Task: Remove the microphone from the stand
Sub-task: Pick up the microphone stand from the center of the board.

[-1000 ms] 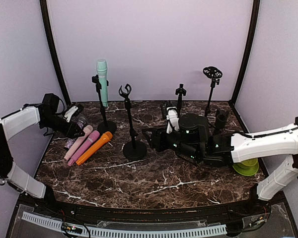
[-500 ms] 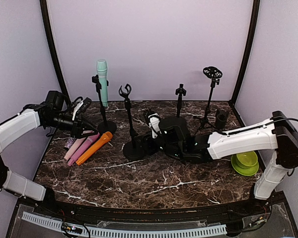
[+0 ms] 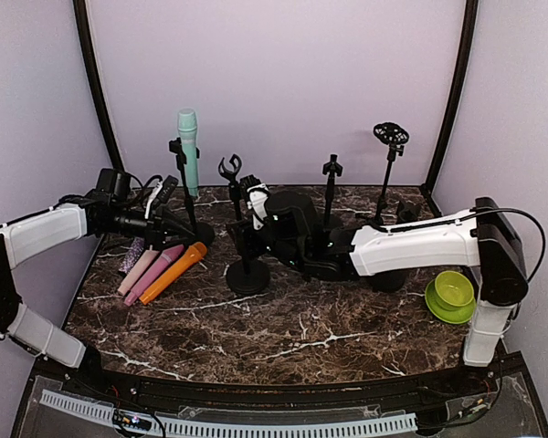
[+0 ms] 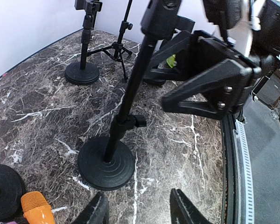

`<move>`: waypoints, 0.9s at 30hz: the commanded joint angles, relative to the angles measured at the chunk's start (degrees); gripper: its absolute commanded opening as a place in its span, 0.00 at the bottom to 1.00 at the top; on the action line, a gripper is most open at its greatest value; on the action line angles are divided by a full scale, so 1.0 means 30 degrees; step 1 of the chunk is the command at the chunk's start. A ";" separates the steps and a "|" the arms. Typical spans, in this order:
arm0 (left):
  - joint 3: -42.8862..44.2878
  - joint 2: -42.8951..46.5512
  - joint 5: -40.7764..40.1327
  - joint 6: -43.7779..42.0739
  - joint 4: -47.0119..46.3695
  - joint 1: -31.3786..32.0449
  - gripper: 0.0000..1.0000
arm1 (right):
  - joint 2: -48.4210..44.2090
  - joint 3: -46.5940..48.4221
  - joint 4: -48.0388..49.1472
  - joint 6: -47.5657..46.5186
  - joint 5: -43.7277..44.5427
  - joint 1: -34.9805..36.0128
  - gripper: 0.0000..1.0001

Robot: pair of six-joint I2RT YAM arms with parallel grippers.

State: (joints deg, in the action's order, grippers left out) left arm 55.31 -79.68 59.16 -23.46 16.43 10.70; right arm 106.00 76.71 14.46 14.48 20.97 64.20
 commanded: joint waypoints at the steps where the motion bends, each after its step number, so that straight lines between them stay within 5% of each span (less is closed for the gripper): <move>1: -0.0939 0.1909 0.0731 -0.0636 0.0488 0.0017 0.46 | 0.1380 0.1771 -0.0523 -0.1067 0.2655 -0.0269 0.54; 10: -0.1957 0.3182 0.0728 -0.0642 0.0093 0.0024 0.46 | 0.1979 0.1836 0.1902 -0.2246 0.3691 -0.0253 0.37; 27: -0.2848 0.4297 0.0673 -0.1181 0.0329 0.0033 0.45 | 0.2781 0.1340 0.5172 -0.3369 0.2501 -0.0307 0.21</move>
State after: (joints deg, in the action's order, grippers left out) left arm 47.68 -68.49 60.42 -26.02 16.62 10.70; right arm 113.62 80.23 26.17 5.13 28.64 63.68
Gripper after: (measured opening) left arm 0.455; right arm 0.213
